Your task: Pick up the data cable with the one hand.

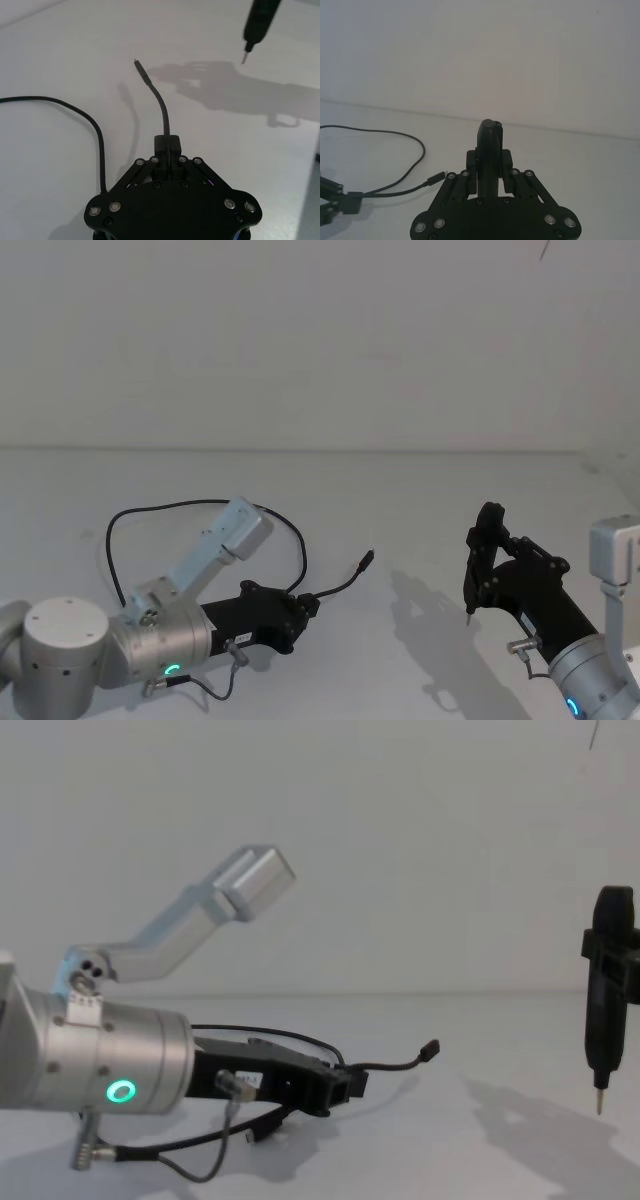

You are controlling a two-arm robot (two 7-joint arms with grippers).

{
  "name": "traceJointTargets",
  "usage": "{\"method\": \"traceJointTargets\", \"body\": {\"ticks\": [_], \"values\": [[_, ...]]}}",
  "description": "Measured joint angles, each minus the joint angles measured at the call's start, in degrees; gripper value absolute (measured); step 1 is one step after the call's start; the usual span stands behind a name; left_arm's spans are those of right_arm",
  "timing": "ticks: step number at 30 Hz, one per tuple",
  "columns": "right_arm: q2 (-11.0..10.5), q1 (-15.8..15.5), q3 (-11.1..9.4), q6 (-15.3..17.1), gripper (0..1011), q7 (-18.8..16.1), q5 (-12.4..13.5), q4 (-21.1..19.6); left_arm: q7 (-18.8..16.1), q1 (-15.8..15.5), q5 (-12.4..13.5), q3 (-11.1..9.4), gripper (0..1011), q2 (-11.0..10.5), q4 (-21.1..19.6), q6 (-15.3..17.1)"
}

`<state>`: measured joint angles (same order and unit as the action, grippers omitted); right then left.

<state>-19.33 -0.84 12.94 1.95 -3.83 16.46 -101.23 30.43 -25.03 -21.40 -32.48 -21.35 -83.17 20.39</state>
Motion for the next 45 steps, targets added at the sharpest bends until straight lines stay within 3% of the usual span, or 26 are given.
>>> {"method": "traceJointTargets", "body": {"ticks": [15,30,45], "values": [[0.32,0.00,-0.13,-0.13,279,-0.18,0.22,-0.21,4.29,2.79,-4.71,2.10,37,-3.91,-5.56,0.44],[3.44,0.77,0.16,-1.78,279,-2.48,3.63,-2.38,5.54,3.74,-6.34,2.79,37,-5.18,-7.36,0.61],[6.53,1.62,1.54,-3.35,279,-4.12,4.82,-1.86,5.92,4.01,-6.80,2.97,37,-5.53,-7.88,0.67]]}}
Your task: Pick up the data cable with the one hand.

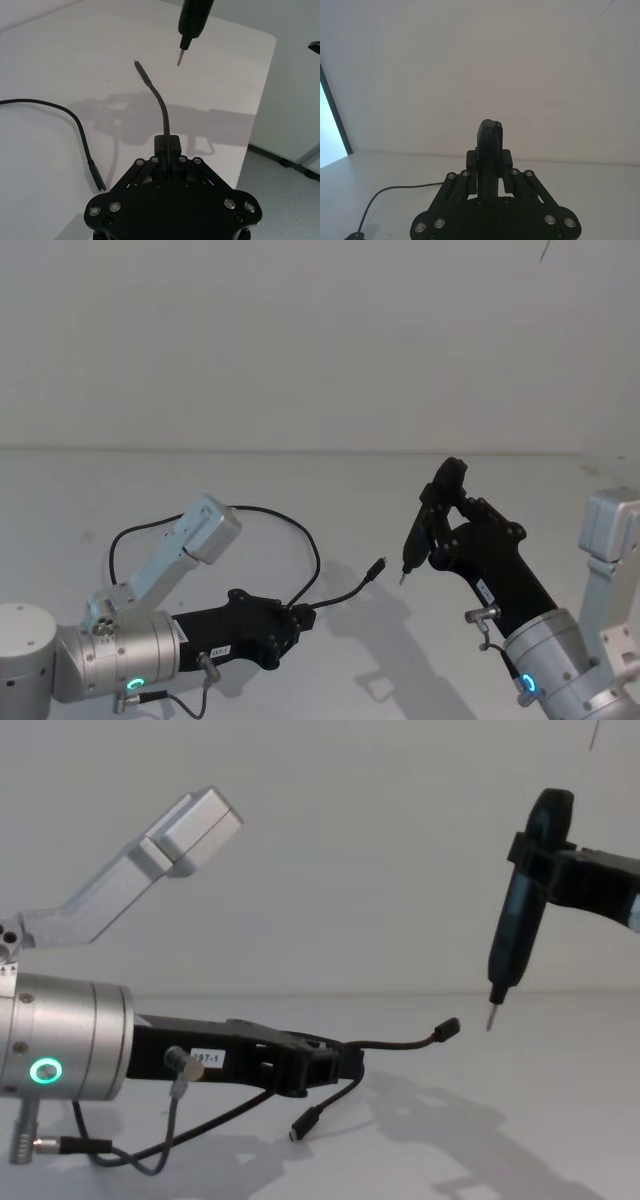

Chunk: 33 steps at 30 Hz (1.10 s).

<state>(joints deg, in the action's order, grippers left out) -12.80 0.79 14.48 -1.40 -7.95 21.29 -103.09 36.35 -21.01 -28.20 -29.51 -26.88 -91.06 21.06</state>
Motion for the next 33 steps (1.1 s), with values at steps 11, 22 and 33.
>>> {"method": "traceJointTargets", "body": {"ticks": [11,22,33], "values": [[1.93,1.77,0.41,-1.51,279,-1.24,0.36,3.06,0.09,0.05,-0.11,0.07,37,-0.09,-0.13,0.00],[2.97,4.40,0.22,-3.22,279,-3.75,0.90,7.72,0.15,0.11,-0.17,0.08,37,-0.14,-0.20,0.00],[3.34,6.97,-0.27,-4.26,279,-5.73,1.33,11.90,0.15,0.11,-0.19,0.08,37,-0.16,-0.21,0.00]]}}
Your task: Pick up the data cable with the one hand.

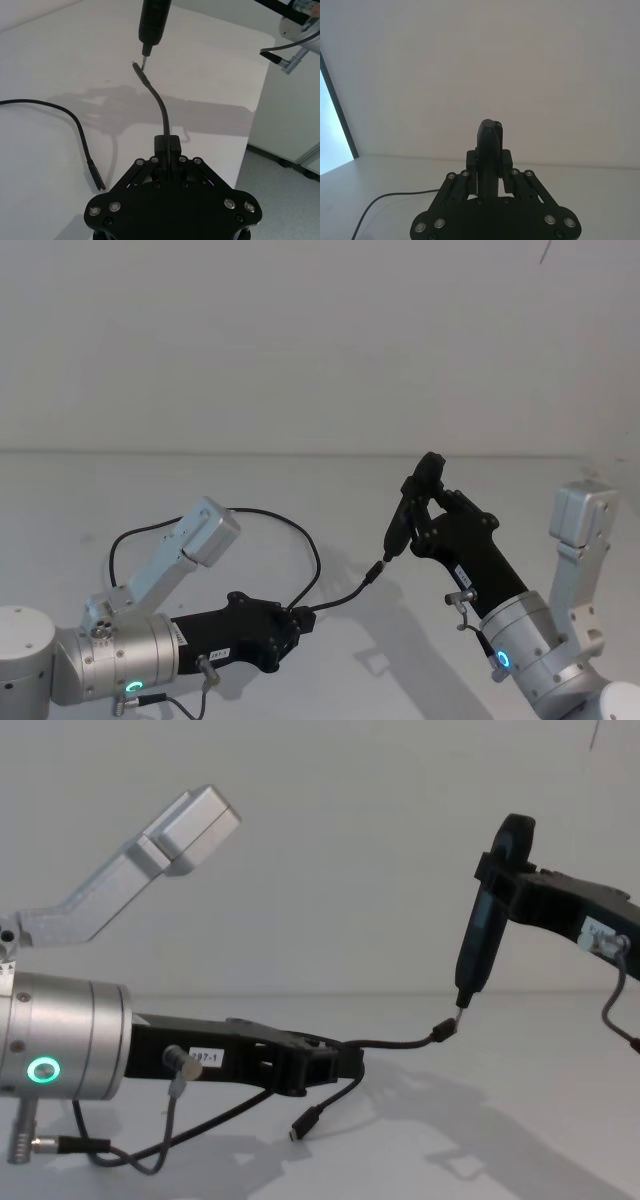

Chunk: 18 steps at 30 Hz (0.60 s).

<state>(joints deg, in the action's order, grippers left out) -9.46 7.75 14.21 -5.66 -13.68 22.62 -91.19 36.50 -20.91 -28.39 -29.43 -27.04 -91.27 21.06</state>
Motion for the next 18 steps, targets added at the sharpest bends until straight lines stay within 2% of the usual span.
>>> {"method": "traceJointTargets", "body": {"ticks": [18], "values": [[0.27,3.28,-0.90,-1.36,279,-1.65,0.05,5.24,-0.01,-0.01,0.00,0.00,37,0.00,0.01,0.00]]}}
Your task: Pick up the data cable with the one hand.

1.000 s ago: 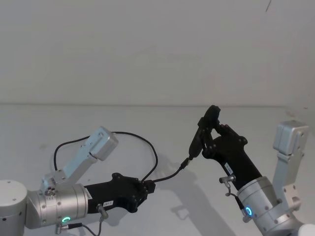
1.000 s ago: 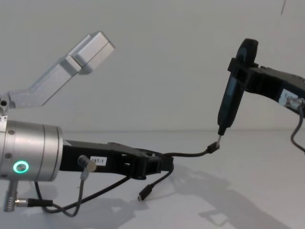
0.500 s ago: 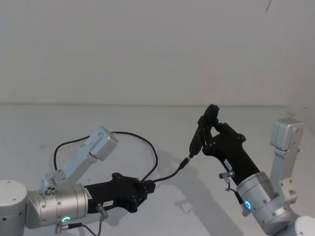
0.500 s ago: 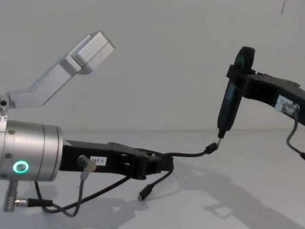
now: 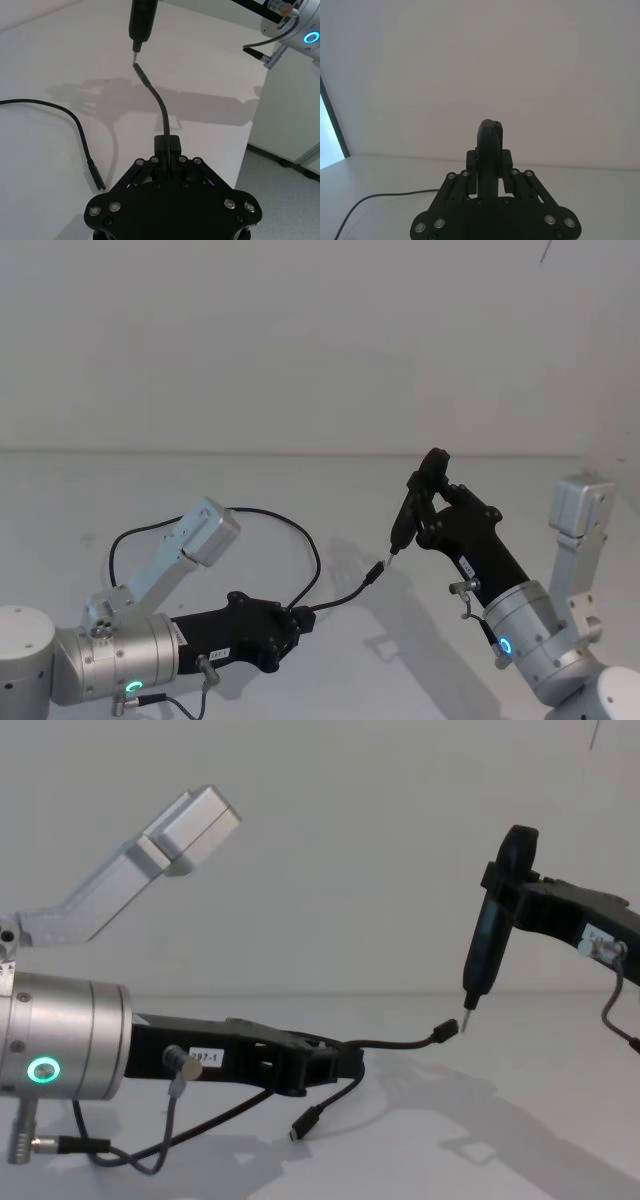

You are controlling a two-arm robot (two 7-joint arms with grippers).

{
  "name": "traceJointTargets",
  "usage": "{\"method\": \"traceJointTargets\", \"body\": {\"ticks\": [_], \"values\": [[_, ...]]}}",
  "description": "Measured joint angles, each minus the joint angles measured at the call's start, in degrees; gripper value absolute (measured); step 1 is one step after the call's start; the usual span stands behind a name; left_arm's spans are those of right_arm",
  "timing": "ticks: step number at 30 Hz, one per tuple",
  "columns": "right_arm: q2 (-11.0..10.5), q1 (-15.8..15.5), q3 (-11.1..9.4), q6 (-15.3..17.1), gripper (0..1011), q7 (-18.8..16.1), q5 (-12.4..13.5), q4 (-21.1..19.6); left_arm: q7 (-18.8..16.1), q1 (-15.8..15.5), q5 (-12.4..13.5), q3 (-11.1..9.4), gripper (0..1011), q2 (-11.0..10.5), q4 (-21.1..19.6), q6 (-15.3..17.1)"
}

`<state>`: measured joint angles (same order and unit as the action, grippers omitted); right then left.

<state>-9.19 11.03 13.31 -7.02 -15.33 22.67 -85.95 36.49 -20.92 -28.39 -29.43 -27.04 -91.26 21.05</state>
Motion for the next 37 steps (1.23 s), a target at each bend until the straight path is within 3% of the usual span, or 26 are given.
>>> {"method": "traceJointTargets", "body": {"ticks": [12,37], "values": [[0.01,0.86,-0.23,-0.01,279,-0.61,-0.09,1.29,0.00,0.00,0.00,0.00,37,0.00,0.00,0.00],[-1.43,-2.01,0.92,3.74,279,-1.32,2.31,-4.24,0.00,0.00,0.00,0.00,37,0.00,0.00,0.00]]}}
